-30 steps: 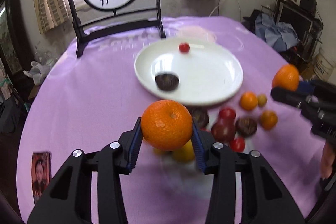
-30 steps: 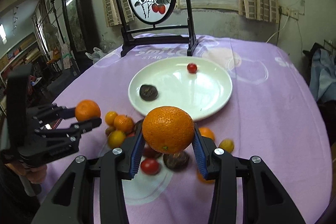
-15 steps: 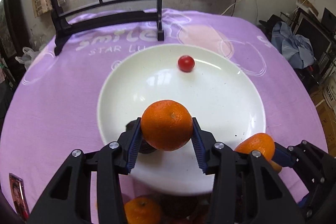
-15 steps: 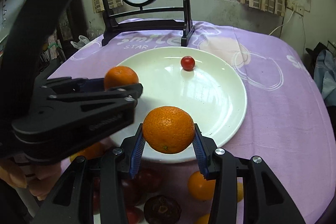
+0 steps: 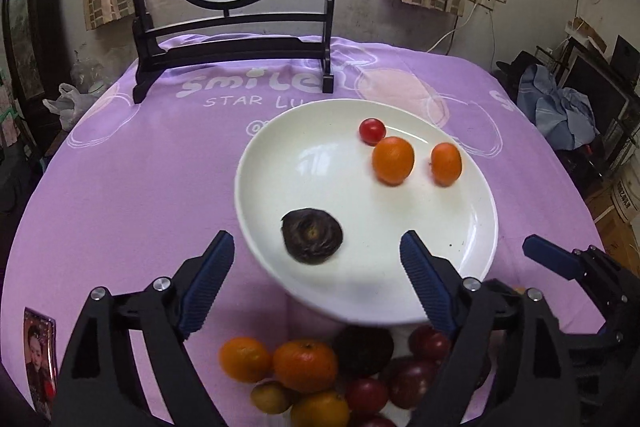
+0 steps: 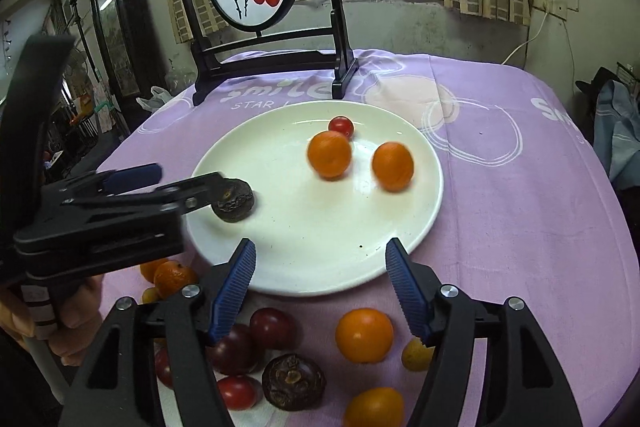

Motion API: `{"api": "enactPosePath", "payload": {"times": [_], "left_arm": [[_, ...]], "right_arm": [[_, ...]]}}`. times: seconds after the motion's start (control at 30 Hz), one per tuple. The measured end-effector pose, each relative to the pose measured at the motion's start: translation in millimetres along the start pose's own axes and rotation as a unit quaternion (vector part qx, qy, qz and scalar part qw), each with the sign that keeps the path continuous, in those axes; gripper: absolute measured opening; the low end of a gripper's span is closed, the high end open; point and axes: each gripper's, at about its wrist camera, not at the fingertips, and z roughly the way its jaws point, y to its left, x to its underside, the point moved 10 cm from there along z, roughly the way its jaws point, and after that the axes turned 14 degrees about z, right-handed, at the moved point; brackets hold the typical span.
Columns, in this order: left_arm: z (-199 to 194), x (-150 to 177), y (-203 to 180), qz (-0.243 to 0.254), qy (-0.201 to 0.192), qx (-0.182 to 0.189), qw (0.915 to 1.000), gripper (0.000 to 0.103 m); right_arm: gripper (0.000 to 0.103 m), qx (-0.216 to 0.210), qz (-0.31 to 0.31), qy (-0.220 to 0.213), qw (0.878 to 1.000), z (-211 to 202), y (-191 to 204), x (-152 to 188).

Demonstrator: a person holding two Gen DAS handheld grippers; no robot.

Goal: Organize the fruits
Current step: 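Place an orange with left tool while right tool places another orange on plate, then place dark red tomato with left tool while right tool places cherry tomato on plate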

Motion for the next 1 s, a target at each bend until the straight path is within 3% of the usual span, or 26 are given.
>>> {"api": "enactPosePath", "payload": {"times": [0.23,0.5,0.7,0.77,0.83,1.0], "left_arm": [[-25,50,17,-0.016,0.014,-0.01,0.9997,0.084],[-37,105,17,-0.041,0.033,0.005,0.9986,0.085],[-46,125,14,-0.049,0.031,0.016,0.9982,0.085],[-48,128,15,-0.049,0.026,0.012,0.9984,0.085],[-48,129,15,-0.047,0.023,0.009,0.9986,0.085],[-46,132,13,-0.043,0.023,0.02,0.9986,0.085]], "right_arm": [[0.069,0.002,0.001,0.0,1.0,-20,-4,34],[0.069,-0.007,0.018,0.002,1.0,-46,-8,81],[0.069,-0.012,-0.034,0.022,0.999,-51,14,106],[0.064,-0.01,-0.054,0.036,0.998,-48,22,115],[0.052,-0.009,-0.07,0.056,0.996,-41,29,125],[0.048,0.014,-0.078,0.085,0.993,-21,30,132]]}}
